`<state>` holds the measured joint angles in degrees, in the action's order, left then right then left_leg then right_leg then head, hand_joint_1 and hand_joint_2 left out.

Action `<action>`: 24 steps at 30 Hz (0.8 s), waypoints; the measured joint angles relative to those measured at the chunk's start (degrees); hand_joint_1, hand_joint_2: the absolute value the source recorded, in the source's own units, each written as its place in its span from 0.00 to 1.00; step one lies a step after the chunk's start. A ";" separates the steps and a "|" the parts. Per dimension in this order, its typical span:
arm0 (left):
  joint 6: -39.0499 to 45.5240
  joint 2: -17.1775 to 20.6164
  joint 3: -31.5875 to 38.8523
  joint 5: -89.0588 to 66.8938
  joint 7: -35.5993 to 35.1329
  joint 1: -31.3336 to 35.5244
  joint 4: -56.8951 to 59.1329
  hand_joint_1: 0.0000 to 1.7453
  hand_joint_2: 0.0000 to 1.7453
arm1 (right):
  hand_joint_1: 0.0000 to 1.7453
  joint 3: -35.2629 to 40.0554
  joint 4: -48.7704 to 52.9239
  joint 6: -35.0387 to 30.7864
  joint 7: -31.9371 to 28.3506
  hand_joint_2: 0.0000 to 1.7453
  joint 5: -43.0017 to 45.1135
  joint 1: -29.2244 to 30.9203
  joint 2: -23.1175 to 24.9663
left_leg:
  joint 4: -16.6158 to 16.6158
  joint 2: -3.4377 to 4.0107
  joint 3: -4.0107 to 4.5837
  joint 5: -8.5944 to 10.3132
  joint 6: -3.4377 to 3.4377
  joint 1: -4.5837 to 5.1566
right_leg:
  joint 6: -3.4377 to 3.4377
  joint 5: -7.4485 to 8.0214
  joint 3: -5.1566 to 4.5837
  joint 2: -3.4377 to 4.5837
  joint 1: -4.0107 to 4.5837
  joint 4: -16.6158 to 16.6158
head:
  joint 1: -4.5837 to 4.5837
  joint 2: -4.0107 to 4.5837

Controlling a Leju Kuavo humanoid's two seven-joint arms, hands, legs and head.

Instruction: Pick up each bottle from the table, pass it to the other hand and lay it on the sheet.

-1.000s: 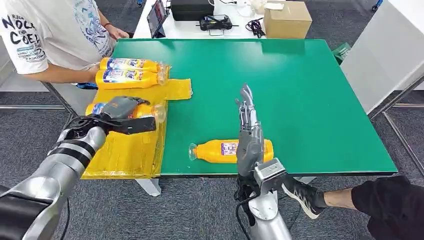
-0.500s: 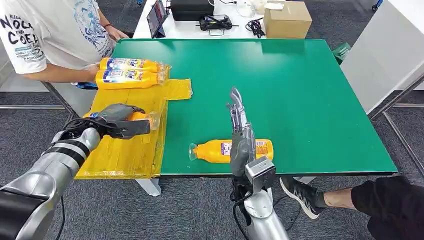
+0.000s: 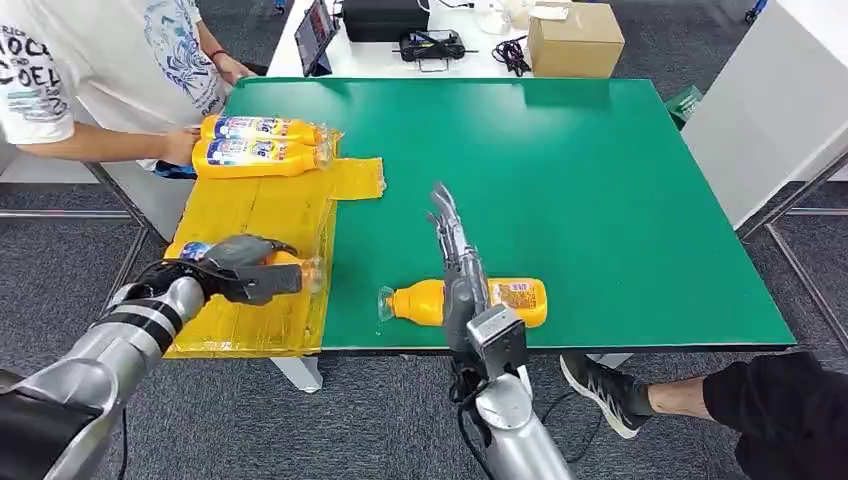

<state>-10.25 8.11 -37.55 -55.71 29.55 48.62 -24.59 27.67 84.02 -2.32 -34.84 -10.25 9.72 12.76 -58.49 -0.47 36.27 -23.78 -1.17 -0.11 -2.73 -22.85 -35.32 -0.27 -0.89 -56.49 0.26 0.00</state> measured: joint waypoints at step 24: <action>-11.65 -0.35 1.20 17.84 2.38 -3.51 -2.03 0.00 0.00 | 0.00 1.09 -3.82 0.55 1.38 0.00 -0.07 1.65 0.68 | 0.01 -0.04 -0.13 0.00 0.00 0.00 | 0.01 0.00 0.14 -0.03 0.00 0.00 | 0.02 0.00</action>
<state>-21.90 7.76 -36.35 -37.88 31.93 45.11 -26.62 28.76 80.19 -1.77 -33.46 -10.32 11.36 13.44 -58.48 -0.51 36.14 -23.77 -1.17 -0.11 -2.72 -22.85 -35.18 -0.30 -0.89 -56.48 0.28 0.00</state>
